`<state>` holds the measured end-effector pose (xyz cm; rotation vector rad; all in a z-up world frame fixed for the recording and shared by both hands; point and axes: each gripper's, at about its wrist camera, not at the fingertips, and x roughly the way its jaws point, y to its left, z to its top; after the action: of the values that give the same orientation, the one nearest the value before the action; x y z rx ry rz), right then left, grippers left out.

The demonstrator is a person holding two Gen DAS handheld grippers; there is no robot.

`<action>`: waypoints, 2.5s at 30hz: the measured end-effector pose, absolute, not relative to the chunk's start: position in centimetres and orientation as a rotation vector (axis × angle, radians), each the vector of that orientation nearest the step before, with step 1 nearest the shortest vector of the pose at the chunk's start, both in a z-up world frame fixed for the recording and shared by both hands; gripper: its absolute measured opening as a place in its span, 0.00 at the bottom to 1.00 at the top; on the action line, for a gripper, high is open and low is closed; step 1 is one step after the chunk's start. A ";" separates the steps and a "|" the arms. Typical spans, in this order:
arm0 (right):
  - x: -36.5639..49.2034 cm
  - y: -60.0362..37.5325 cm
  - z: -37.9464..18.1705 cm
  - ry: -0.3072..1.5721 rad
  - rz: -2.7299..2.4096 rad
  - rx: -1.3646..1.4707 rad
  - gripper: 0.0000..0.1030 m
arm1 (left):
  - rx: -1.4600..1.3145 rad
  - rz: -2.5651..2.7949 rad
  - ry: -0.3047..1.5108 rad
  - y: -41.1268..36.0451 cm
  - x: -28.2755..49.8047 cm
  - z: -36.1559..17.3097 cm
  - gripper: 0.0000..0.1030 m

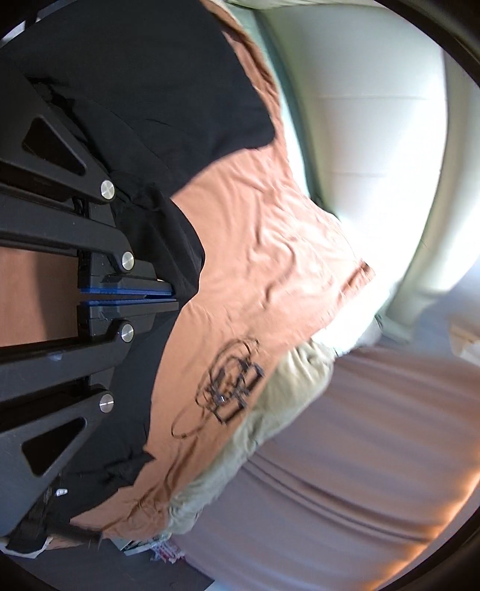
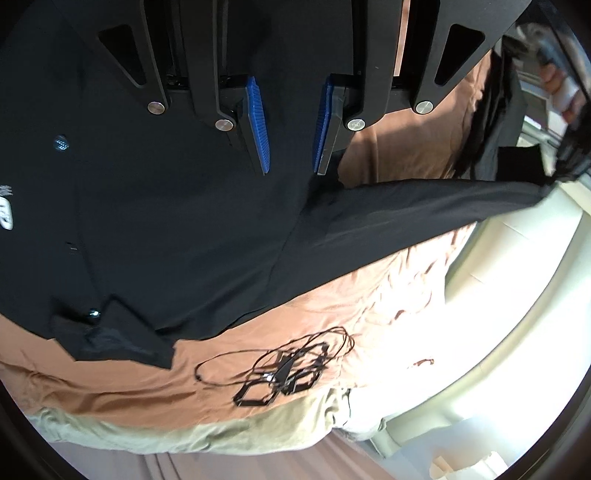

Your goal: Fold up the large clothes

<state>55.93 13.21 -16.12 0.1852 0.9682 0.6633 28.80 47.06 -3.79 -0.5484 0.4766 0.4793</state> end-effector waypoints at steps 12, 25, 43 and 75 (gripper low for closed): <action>60.0 18.9 -22.7 1.159 0.645 0.144 0.25 | -0.466 0.371 0.448 42.3 30.4 0.9 0.04; 56.1 7.6 -15.6 1.026 0.682 0.207 0.67 | -0.404 0.239 0.400 34.5 33.4 6.0 0.04; 50.0 -19.2 -13.3 0.866 0.424 0.411 0.67 | -0.262 -0.052 0.486 15.0 45.4 8.2 0.04; 46.3 -27.0 -14.2 0.835 0.367 0.468 0.67 | -0.299 -0.053 0.782 10.4 47.6 -0.7 0.97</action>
<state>46.33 -27.01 -14.22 0.4680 0.8347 0.3671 47.63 10.35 -0.73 -0.2992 0.7822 -0.0531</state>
